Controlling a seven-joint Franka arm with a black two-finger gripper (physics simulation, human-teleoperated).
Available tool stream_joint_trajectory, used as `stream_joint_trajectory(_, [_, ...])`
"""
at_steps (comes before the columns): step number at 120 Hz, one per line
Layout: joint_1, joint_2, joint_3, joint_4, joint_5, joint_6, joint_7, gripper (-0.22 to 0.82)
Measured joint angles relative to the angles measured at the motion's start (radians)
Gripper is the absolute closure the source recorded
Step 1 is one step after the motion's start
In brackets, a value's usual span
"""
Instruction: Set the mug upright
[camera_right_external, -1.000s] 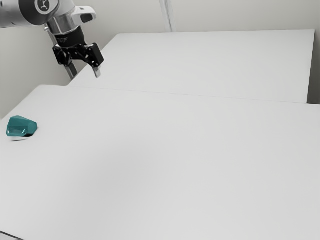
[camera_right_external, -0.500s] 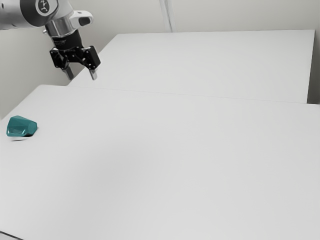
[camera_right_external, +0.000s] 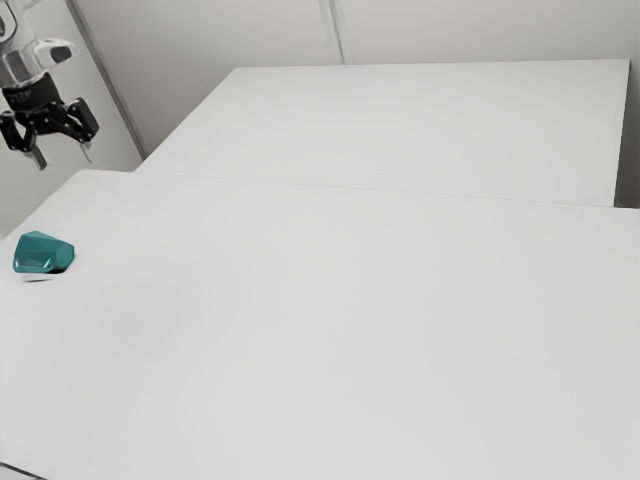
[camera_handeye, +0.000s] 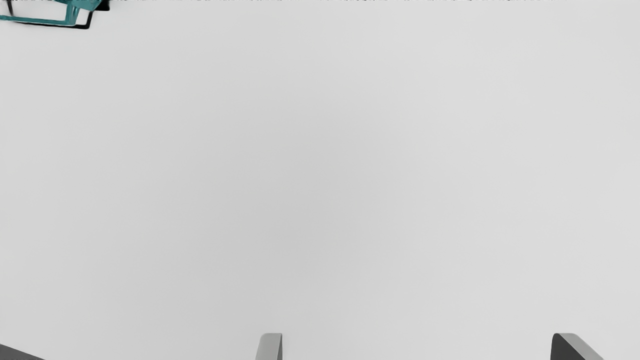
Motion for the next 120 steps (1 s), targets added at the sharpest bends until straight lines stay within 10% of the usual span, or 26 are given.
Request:
stream_joint_trajectory(52, [0.368,0.301,-0.043,0.242,-0.067,0.08,0.295,0.02])
stream_joint_trajectory(120, [0.855,0.755,-0.49,0.58,-0.169,0.31,0.753,0.02])
